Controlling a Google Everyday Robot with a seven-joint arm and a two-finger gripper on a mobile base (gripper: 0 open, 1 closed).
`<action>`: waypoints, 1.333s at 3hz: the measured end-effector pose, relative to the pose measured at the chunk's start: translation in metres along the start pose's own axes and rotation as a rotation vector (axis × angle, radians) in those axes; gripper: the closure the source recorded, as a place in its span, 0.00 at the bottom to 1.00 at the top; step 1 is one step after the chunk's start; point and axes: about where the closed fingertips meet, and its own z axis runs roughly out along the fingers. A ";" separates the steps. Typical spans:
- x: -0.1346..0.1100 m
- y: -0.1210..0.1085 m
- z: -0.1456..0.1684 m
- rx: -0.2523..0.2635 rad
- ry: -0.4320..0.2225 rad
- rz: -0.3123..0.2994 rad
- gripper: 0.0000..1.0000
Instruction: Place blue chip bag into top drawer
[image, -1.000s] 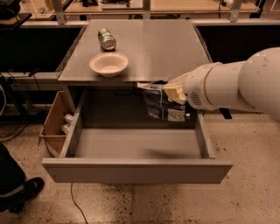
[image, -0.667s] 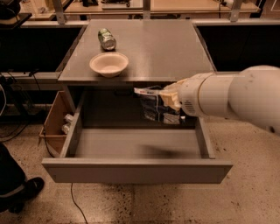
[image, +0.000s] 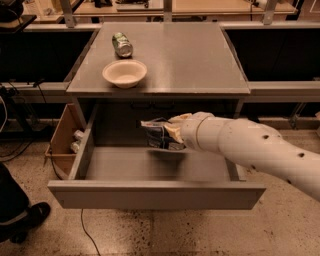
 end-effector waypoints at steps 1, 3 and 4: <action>0.025 0.004 0.044 -0.008 0.003 -0.021 1.00; 0.060 0.018 0.113 -0.058 0.058 -0.033 0.53; 0.067 0.021 0.117 -0.084 0.100 -0.019 0.29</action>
Offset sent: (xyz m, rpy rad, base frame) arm 0.0739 0.0568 -0.1318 -0.0551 0.0404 0.0533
